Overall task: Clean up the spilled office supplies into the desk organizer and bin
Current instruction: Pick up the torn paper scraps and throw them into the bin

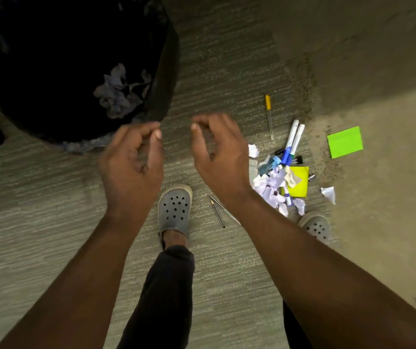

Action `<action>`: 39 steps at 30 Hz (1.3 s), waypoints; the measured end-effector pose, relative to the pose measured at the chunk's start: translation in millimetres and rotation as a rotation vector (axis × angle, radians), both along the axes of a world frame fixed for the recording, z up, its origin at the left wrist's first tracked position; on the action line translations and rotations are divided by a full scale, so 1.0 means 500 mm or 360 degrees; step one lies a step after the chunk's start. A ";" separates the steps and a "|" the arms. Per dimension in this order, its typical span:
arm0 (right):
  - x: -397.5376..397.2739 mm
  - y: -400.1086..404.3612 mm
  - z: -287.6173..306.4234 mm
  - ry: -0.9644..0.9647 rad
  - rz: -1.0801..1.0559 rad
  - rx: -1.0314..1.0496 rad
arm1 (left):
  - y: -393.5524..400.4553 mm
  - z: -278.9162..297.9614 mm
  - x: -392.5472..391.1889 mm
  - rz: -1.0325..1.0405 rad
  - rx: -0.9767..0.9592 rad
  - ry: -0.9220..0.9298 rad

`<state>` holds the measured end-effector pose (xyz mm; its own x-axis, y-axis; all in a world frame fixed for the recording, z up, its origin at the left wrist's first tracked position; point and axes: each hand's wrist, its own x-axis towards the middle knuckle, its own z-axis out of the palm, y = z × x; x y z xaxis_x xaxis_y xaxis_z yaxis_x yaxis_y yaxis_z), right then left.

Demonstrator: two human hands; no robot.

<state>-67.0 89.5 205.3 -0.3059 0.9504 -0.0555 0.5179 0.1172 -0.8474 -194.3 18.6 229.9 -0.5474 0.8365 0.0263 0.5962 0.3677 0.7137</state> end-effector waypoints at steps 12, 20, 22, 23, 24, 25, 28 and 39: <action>0.485 -0.080 -0.257 -0.0963 -0.0123 -0.0674 | 0.006 -0.248 0.280 -0.0848 -0.0947 -0.0207; 0.555 -0.017 -0.405 -0.1120 0.0343 -0.0566 | 0.126 -0.464 0.356 -0.1115 -0.1121 0.0120; 0.548 -0.017 -0.428 -0.1138 0.0369 -0.0525 | 0.149 -0.495 0.361 -0.1225 -0.1119 0.0201; 0.543 -0.021 -0.436 -0.1173 0.0394 -0.0507 | 0.156 -0.505 0.363 -0.1247 -0.1115 0.0264; 0.538 -0.027 -0.443 -0.1208 0.0415 -0.0484 | 0.161 -0.512 0.364 -0.1238 -0.1103 0.0338; 0.535 -0.033 -0.449 -0.1226 0.0417 -0.0460 | 0.165 -0.518 0.365 -0.1199 -0.1081 0.0407; 0.532 -0.042 -0.465 -0.1171 0.0334 -0.0431 | 0.167 -0.525 0.364 -0.1045 -0.1048 0.0484; 0.536 -0.037 -0.470 -0.1086 0.0318 -0.0546 | 0.062 -0.456 0.458 -0.1324 -0.0845 0.0084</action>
